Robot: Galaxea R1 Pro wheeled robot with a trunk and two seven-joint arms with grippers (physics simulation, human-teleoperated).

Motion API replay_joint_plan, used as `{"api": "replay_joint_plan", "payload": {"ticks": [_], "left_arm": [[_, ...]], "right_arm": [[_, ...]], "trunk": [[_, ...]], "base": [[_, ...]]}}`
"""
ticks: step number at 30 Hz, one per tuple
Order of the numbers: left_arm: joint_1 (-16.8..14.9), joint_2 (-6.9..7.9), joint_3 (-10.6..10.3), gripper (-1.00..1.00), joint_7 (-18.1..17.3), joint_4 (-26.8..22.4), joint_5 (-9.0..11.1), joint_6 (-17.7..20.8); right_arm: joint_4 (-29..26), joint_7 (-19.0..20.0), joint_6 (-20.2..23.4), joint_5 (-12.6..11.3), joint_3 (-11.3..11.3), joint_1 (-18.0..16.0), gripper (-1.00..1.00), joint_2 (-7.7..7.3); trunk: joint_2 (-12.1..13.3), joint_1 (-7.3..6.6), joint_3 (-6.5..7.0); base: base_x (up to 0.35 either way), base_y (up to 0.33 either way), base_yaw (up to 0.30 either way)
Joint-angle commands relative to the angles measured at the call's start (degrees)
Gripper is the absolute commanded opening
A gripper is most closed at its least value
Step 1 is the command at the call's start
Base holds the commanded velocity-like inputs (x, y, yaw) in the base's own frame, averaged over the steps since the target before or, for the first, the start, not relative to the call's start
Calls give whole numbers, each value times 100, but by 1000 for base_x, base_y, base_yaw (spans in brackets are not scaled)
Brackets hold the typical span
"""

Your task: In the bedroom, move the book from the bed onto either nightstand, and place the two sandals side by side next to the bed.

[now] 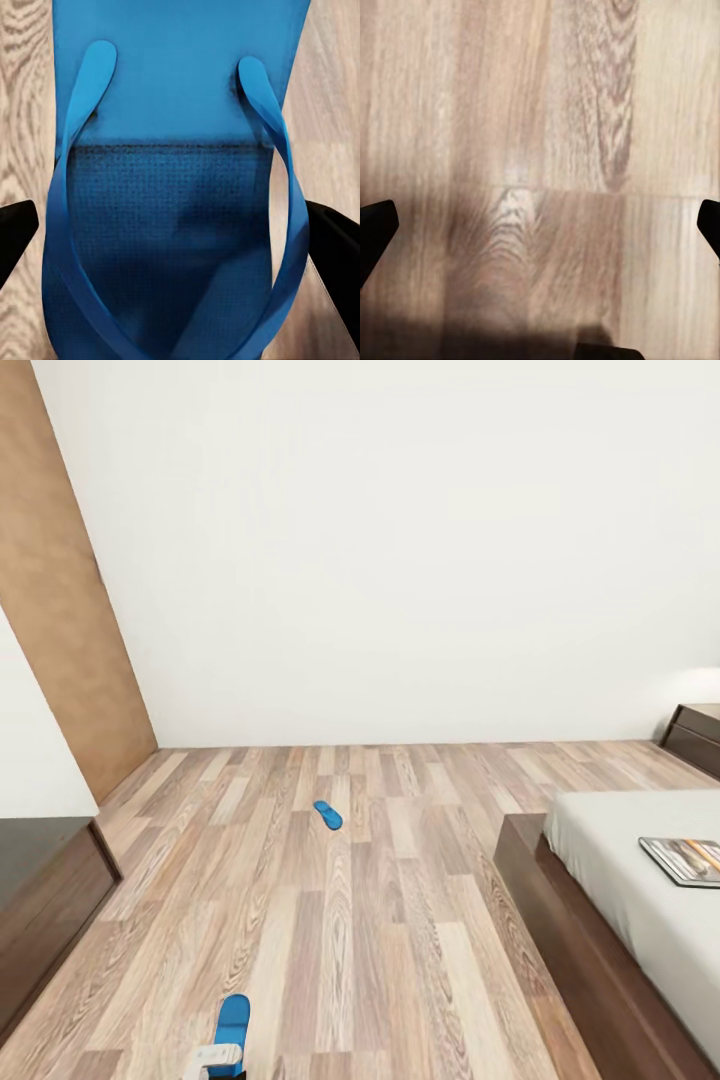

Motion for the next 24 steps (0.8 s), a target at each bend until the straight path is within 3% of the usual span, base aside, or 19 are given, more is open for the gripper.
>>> {"api": "replay_joint_plan", "payload": {"ticks": [1,24], "left_arm": [[-4,1,10,-100,-38,7,58,-1],[-4,1,10,-100,-38,6,58,-1]], "right_arm": [[6,-1,-19,-5,39,-4,100,-2],[6,-1,-19,-5,39,-4,100,-4]], "trunk": [[-2,2,-5],[-2,2,-5]], "base": [[323,0,2],[323,-22,0]]}}
